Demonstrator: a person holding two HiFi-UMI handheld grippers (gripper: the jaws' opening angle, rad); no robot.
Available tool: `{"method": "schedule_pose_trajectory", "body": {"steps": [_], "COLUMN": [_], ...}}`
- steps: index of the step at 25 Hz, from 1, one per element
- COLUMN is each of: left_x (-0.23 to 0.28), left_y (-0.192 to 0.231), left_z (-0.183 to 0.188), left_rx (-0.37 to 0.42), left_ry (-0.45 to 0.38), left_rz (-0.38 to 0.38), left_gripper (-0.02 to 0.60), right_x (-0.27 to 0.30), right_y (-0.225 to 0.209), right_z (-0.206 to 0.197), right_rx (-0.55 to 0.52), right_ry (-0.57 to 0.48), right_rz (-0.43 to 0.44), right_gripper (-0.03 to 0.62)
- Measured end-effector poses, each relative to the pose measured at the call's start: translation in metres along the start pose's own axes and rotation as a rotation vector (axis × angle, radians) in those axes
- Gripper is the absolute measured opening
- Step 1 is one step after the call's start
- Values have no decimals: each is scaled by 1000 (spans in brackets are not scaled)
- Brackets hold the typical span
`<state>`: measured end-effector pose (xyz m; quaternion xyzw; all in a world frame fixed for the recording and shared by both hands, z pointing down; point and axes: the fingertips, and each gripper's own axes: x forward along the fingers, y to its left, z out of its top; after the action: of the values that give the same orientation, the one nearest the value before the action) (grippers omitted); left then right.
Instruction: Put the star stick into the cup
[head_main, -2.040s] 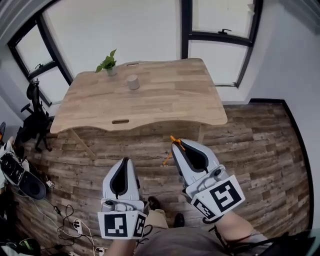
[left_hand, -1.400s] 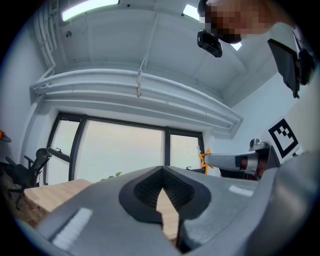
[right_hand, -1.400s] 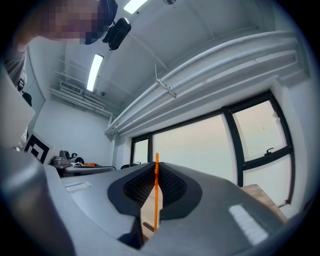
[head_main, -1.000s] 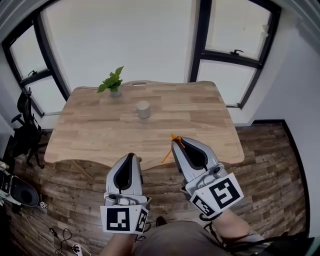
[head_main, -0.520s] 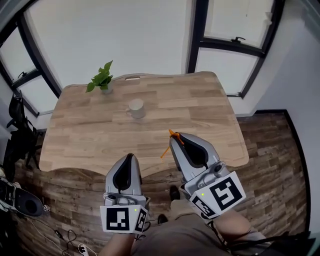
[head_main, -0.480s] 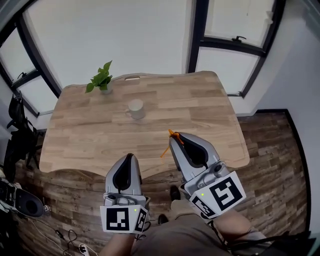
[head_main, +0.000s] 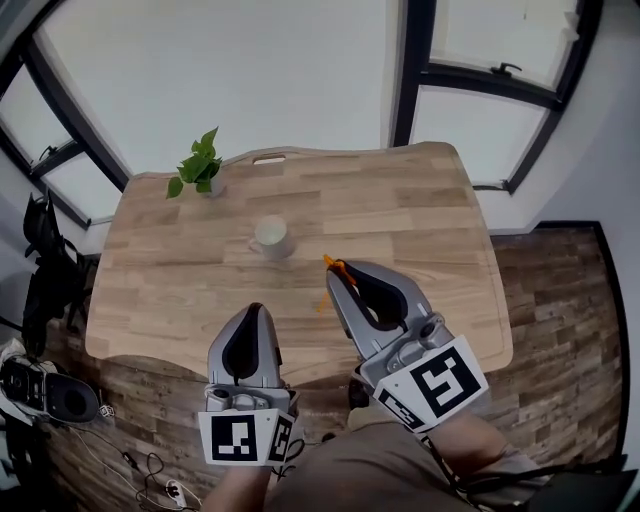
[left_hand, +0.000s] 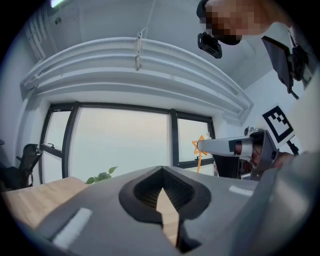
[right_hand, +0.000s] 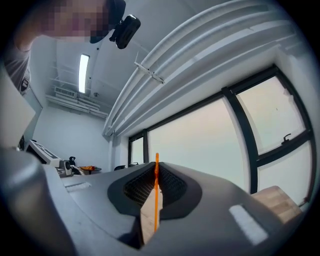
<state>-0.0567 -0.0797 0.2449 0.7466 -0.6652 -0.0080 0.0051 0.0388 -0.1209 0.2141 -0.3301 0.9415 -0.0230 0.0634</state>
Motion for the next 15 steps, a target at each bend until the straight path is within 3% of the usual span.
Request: {"method": "schedule_pose_trajectory", "body": {"steps": [6, 15], "left_x": [26, 45], "left_y": [5, 44], "left_z": [11, 22], "left_rx": [19, 14], "left_ry": [-14, -53], "left_rz": [40, 106], "left_gripper": [2, 2], "right_x": [29, 81], "right_y": [-20, -23], "right_z": [7, 17], "right_rx": [6, -25], "right_ry": [-23, -49], "right_rz": [55, 110], "right_gripper": [44, 44]}}
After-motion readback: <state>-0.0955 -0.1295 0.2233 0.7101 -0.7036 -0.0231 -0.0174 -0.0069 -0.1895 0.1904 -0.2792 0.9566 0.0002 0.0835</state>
